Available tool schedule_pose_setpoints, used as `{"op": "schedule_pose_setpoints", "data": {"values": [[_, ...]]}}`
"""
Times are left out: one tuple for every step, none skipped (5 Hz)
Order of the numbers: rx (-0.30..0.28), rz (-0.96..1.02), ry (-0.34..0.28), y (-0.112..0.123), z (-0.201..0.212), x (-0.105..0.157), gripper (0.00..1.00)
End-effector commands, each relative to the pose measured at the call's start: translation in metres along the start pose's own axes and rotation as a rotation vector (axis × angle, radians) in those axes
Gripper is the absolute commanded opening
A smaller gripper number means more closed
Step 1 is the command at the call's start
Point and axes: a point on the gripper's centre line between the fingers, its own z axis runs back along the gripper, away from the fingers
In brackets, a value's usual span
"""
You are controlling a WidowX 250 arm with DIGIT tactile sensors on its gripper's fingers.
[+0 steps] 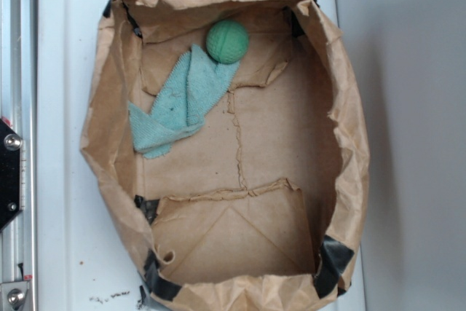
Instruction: Grab the blue cloth.
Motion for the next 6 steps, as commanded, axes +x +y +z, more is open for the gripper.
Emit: {"op": "schedule_pose_setpoints", "data": {"values": [[0.000,0.000,0.000,0.000,0.000,0.000,1.00],[-0.017,0.045,-0.036,0.002,0.000,0.016,1.00],[-0.029,0.062,-0.064,0.013,-0.009,0.035,1.00],[-0.047,0.062,-0.112,0.016,-0.022,0.059,1.00],[-0.032,0.103,-0.143,0.015,-0.035,0.088,1.00],[-0.020,0.090,-0.157,0.016,-0.056,0.111,1.00]]}}
